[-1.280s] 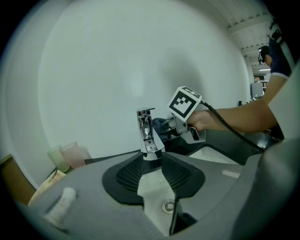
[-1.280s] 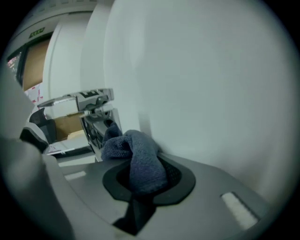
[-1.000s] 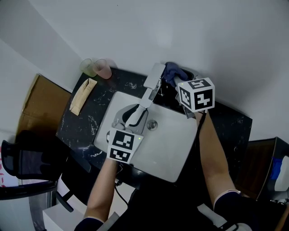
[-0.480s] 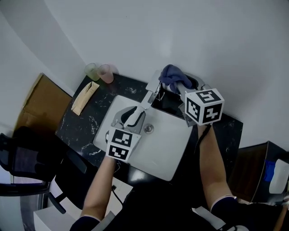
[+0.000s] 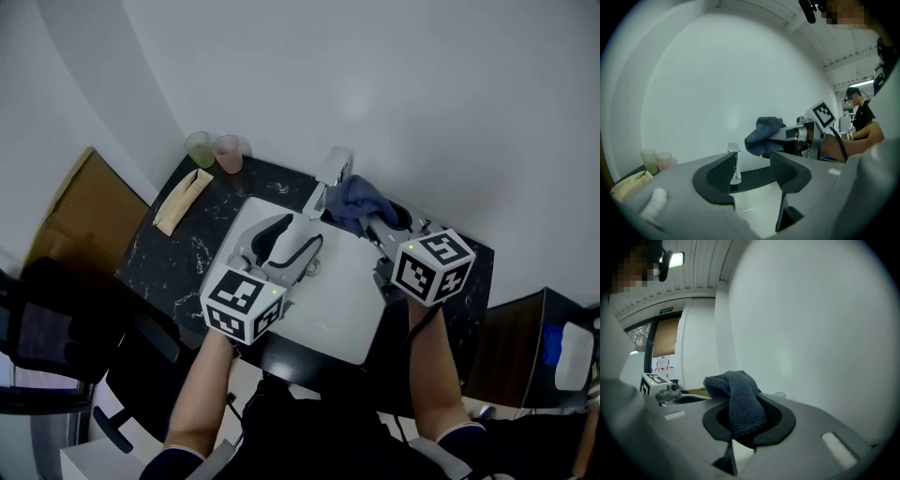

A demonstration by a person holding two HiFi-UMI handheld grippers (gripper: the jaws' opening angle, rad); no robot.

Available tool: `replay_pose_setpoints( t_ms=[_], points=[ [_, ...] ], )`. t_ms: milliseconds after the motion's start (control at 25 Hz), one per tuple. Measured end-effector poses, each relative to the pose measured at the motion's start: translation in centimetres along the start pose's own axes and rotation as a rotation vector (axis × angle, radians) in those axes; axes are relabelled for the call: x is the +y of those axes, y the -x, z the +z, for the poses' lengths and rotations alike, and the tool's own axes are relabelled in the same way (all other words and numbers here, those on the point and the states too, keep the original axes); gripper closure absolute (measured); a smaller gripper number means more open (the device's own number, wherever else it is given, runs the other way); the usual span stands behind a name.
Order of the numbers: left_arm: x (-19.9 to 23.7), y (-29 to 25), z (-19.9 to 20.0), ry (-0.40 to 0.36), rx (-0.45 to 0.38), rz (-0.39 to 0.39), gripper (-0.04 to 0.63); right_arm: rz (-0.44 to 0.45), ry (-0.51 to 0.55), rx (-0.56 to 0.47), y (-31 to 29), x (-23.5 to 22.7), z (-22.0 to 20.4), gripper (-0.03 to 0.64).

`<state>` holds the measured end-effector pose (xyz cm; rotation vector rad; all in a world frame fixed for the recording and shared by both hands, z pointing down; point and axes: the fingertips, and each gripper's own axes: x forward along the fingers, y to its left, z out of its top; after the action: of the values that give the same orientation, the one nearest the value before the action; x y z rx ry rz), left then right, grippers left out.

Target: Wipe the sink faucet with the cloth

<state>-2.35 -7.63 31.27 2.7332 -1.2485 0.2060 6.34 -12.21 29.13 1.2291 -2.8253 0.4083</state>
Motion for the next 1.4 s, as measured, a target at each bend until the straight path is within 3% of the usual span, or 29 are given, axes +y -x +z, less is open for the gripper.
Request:
replay_pose_setpoints(
  t_ms=[200,440,640,800,960,1080,1120,1240,1320,1400],
  points=[
    [0.1,3.2,1.1,-0.023,-0.060,-0.173,0.327,-0.013,0.008,-0.008,0.2,4.6,-1.5,0.560],
    [2.3,8.4,1.1,-0.070,-0.094,-0.297,0.328,-0.081,0.003,-0.001,-1.5,10.2,-3.4,0.560],
    [1.1,10.2,1.2,-0.162,-0.109,-0.483,0.293,0.003,0.084,0.038,-2.7,14.8,-4.3,0.560],
    [0.2,9.6,1.6,-0.120,-0.118,-0.563,0.295,0.078,0.123,0.047,-2.8,15.9,-4.8,0.558],
    [0.0,8.2,2.6,-0.086,-0.116,-0.599,0.302,0.096,0.159,0.025,-3.2,15.4,-4.3,0.558],
    [-0.1,6.6,2.9,-0.107,-0.077,-0.599,0.406,0.085,0.170,-0.001,-3.6,13.9,-3.4,0.559],
    [0.2,6.0,3.0,-0.115,-0.065,-0.582,0.449,0.078,0.172,-0.003,-3.8,13.3,-3.4,0.557],
    [1.7,4.5,2.7,-0.114,-0.030,-0.530,0.485,0.025,0.171,0.007,-4.9,11.8,-4.0,0.528],
    [3.4,3.6,2.6,-0.077,-0.027,-0.480,0.492,-0.008,0.139,0.017,-5.2,10.8,-4.9,0.437],
    [6.0,2.6,2.8,-0.031,-0.040,-0.397,0.492,-0.062,0.098,0.022,-5.0,9.2,-5.7,0.407]
  ],
)
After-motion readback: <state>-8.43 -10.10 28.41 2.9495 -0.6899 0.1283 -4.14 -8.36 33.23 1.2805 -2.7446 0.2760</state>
